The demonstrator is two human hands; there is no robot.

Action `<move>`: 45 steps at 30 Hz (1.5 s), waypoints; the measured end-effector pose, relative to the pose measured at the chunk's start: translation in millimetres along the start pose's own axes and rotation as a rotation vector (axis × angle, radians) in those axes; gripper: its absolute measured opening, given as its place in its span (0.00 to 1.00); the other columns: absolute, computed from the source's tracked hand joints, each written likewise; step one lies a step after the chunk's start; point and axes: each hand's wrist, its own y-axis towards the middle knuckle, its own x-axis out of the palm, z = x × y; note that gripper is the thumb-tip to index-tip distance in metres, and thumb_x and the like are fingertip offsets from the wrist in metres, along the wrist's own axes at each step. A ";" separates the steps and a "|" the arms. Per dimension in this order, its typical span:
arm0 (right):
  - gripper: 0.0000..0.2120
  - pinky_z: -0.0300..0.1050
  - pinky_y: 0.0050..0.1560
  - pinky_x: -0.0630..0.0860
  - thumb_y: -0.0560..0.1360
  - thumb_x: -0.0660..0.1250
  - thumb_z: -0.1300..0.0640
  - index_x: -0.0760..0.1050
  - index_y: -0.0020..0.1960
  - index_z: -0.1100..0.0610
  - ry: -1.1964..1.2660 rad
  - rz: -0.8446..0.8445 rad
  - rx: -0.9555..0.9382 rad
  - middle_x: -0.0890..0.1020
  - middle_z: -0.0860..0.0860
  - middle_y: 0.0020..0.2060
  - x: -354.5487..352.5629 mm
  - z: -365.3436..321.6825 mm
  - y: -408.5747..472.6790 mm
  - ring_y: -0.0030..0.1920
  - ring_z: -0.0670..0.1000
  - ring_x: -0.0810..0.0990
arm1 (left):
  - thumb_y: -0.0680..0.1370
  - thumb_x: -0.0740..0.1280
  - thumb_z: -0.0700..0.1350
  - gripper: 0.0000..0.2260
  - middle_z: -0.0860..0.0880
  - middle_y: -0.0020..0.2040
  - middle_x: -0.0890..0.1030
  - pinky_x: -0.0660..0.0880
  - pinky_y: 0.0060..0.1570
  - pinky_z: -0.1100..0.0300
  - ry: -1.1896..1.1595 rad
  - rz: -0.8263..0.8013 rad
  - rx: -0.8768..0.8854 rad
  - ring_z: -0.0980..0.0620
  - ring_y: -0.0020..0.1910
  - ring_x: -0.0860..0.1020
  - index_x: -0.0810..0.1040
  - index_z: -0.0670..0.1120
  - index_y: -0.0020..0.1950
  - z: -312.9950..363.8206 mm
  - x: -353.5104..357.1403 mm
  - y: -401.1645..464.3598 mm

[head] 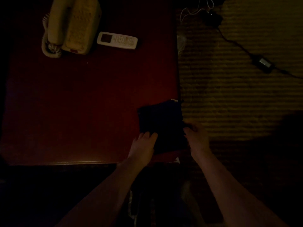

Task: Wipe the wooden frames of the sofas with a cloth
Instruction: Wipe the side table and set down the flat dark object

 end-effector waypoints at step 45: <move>0.18 0.38 0.34 0.73 0.76 0.66 0.64 0.69 0.65 0.58 -0.104 0.076 0.213 0.76 0.53 0.55 25.4 28.5 -14.5 0.43 0.48 0.76 | 0.76 0.63 0.32 0.08 0.41 0.49 0.80 0.78 0.38 0.57 -1.719 0.031 -0.805 0.46 0.44 0.80 0.77 0.38 0.54 -29.4 -5.6 -38.6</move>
